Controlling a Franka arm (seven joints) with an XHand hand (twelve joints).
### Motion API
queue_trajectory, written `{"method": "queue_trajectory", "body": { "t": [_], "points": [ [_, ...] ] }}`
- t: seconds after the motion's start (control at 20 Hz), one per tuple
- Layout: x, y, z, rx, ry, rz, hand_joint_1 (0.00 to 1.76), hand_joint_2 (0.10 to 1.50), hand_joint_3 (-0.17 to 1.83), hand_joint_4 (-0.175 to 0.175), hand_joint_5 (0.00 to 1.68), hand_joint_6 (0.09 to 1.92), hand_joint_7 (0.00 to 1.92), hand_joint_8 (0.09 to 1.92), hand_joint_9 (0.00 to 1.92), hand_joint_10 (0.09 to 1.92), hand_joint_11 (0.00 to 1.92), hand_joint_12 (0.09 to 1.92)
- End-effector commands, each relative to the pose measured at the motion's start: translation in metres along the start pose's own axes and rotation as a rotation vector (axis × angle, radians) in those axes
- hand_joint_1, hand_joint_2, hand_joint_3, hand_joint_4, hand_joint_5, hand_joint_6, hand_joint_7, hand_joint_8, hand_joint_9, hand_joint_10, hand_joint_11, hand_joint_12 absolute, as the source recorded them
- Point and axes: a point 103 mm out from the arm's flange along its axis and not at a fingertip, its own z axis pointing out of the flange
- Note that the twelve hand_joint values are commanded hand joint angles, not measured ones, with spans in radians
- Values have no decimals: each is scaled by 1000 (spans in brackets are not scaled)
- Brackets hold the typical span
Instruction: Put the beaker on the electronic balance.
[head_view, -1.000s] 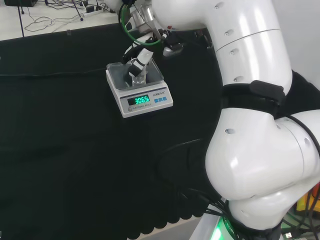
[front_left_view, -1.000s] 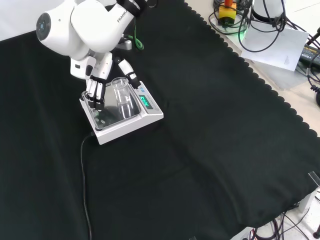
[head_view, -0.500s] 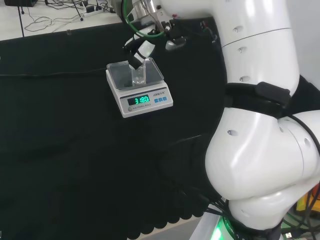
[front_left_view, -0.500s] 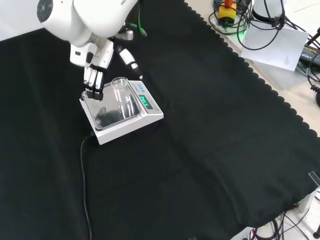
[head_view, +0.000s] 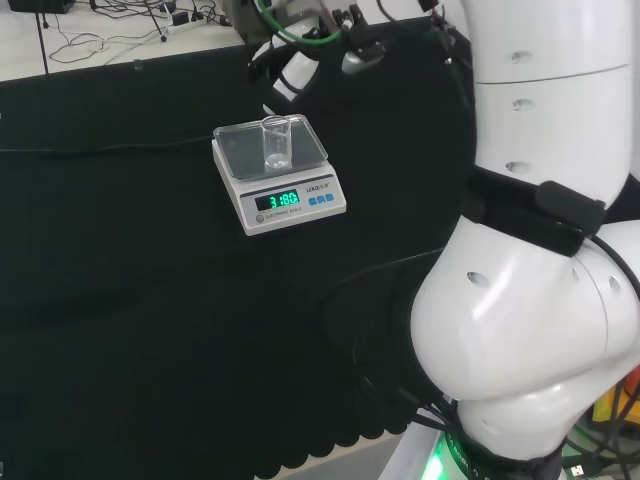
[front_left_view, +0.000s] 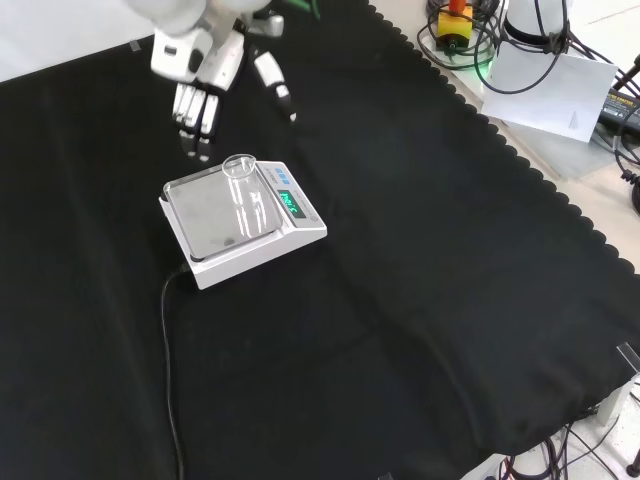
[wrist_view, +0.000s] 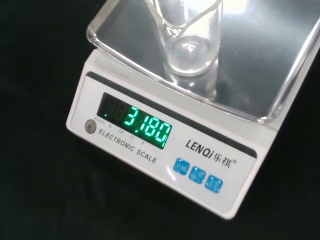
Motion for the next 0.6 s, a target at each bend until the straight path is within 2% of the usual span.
{"method": "queue_trajectory", "body": {
  "t": [0.05,0.3,0.6],
  "points": [
    [21,-79,-11,-56,-72,79,461,765,45,-11,347,87,118,644,204,904,280,1445],
    [24,-123,1,-130,-57,130,554,841,89,-25,492,102,278,676,412,830,369,1396],
    [24,-155,16,-184,-40,183,577,855,102,-31,529,123,332,687,472,818,406,1385]
  ]
}}
